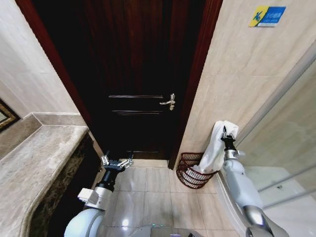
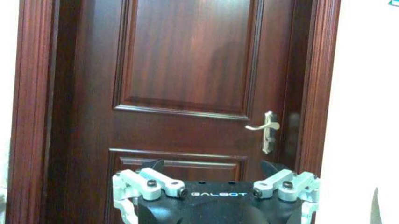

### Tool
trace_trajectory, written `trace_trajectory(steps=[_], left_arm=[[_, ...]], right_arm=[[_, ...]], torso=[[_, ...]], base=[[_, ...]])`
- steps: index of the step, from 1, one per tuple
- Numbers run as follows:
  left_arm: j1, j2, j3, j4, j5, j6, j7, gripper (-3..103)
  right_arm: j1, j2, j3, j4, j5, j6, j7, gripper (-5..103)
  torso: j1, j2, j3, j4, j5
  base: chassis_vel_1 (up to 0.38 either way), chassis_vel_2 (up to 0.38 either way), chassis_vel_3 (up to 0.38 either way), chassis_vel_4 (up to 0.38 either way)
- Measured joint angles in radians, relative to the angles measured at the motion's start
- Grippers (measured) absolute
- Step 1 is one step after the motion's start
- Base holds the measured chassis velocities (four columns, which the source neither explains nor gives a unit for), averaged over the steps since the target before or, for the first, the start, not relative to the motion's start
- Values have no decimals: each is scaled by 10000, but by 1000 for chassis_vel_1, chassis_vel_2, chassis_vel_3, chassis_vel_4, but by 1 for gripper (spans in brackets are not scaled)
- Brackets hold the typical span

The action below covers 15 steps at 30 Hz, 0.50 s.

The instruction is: Discard the used towel into the hamper.

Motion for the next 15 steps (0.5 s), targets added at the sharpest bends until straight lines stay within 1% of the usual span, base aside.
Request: trace_trajectory(steps=[2,7,9,10,12,15], left_arm=[[0,0,0,0,0,0,0,100],[0,0,0,0,0,0,0,100],[0,0,0,0,0,0,0,100],[0,0,0,0,0,0,0,100],[0,0,0,-1,0,0,0,100],[0,0,0,0,0,0,0,100]], right_arm=[[-108,75,-1,-66,0,-12,-41,10],[-212,366,123,-252,-30,-68,-174,10],[-389,607,197,-242,-42,-151,-328,10],[-389,607,197,-242,-42,-151,-328,10],[-618,800,357,-209,-27,-356,-637,10],[-819,913,399,-253,-4,-480,-748,10]], torso=[[0,-1,0,-1,4],[0,0,0,1,-9],[0,0,0,2,-5],[0,0,0,2,-5],[0,0,0,2,-5],[0,0,0,1,-3]], base=[[0,0,0,0],[0,0,0,0],[0,0,0,0],[0,0,0,0],[0,0,0,0],[0,0,0,0]])
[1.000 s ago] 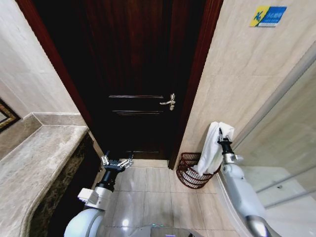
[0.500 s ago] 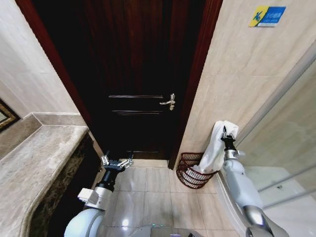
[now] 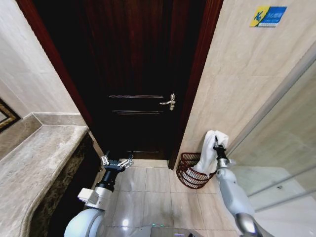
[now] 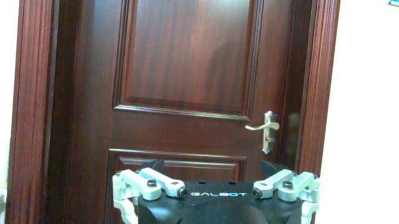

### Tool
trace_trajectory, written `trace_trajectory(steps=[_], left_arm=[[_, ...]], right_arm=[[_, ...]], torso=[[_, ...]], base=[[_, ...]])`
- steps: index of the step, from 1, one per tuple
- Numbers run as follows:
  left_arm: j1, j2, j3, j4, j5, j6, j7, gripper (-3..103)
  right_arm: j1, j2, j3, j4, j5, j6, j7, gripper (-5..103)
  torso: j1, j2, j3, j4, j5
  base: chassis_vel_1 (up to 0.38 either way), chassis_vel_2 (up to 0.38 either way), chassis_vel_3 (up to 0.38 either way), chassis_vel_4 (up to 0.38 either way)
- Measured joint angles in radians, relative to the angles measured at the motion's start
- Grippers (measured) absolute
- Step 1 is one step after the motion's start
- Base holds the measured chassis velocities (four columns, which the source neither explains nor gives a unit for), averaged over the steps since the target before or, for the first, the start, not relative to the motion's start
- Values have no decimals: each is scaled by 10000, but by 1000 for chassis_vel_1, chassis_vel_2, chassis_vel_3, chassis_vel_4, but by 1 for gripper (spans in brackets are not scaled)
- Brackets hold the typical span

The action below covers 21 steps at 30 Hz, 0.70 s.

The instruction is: Discard the used towel into the hamper.

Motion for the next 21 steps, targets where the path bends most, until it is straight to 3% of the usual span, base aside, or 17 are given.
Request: trace_trajectory(steps=[9,13,21], left_arm=[[0,0,0,0,0,0,0,100],[0,0,0,0,0,0,0,100],[0,0,0,0,0,0,0,100]], right_arm=[[-254,95,86,-62,70,-790,-79,10],[-253,181,91,-102,-47,-885,267,10],[-568,288,313,66,-560,-908,214,10]], torso=[[0,0,0,0,-1],[0,0,0,1,-1],[0,0,0,0,-2]], base=[[0,0,0,0],[0,0,0,0],[0,0,0,0]])
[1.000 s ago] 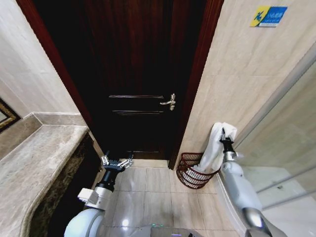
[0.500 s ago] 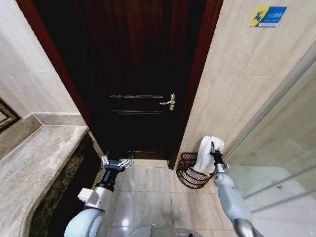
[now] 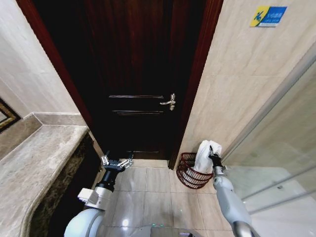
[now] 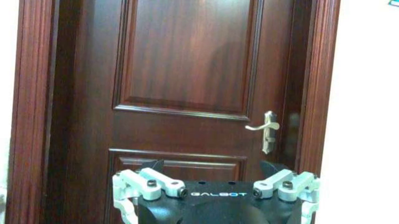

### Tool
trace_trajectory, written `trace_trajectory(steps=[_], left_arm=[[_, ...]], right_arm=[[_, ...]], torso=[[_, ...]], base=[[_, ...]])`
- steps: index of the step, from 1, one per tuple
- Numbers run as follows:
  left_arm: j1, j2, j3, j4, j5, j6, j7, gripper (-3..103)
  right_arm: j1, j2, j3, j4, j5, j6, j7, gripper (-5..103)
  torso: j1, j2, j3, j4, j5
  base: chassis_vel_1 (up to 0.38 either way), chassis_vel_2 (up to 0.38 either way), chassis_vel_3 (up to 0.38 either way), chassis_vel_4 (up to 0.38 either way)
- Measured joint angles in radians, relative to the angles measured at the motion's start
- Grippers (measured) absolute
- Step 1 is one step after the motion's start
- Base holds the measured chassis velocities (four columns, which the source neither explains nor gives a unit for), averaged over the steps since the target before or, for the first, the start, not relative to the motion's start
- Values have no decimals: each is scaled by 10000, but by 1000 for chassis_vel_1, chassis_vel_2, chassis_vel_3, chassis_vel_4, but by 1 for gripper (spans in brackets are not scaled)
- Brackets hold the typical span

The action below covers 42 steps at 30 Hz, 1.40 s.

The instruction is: Discard the used towel into the hamper.

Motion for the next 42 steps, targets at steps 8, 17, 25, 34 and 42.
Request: trace_trajectory(steps=[8,17,25,34,42], left_arm=[[0,0,0,0,0,0,0,100],[0,0,0,0,0,0,0,100],[-2,0,0,0,0,0,0,100],[1,0,0,0,0,1,0,100],[0,0,0,0,0,0,0,100]], right_arm=[[-463,120,209,109,-144,262,112,10],[-748,126,307,159,-253,415,-8,10],[-948,333,476,330,-342,856,-102,10],[-953,336,480,337,-347,861,-107,10],[-946,336,476,336,-347,861,-109,10]], torso=[[-2,1,0,0,0],[-2,1,0,1,0],[18,-5,6,2,-1],[-8,1,-2,-1,-3],[0,0,1,1,2]], base=[[0,0,0,0],[-117,108,116,-120],[-155,164,142,-176],[12,-8,-11,14],[5,-9,-4,6]])
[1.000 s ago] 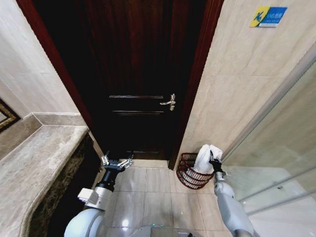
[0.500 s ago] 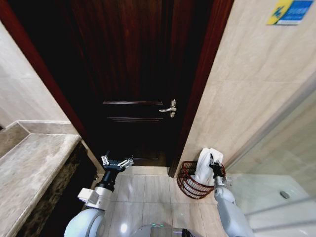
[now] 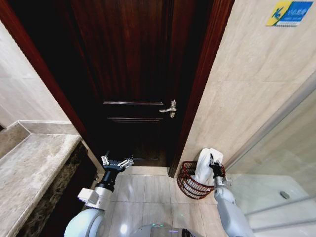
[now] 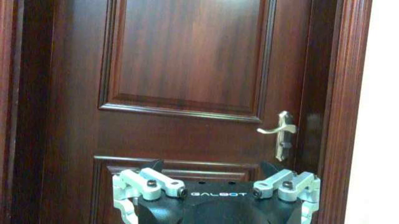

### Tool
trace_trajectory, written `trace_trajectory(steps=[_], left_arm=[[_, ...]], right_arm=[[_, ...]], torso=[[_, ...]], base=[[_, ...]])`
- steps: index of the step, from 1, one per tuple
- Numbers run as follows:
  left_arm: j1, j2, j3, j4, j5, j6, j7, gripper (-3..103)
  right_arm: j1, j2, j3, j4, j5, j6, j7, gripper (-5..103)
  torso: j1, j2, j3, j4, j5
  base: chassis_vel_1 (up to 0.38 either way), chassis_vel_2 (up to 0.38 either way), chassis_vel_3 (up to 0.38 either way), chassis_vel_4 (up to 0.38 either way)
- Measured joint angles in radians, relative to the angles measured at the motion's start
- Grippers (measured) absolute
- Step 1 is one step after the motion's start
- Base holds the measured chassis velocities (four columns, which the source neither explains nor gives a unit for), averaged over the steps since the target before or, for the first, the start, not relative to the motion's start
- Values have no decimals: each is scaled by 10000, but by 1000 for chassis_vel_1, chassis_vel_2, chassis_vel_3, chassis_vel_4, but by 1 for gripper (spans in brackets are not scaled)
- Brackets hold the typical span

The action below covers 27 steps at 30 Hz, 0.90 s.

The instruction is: Discard the used towel into the hamper.

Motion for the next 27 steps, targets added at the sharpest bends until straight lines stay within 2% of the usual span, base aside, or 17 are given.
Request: trace_trajectory(steps=[27], left_arm=[[0,0,0,0,0,0,0,100]], right_arm=[[9,-4,-8,-2,8,-5,4,10]], torso=[[0,0,0,0,-1]], base=[[0,0,0,0]])
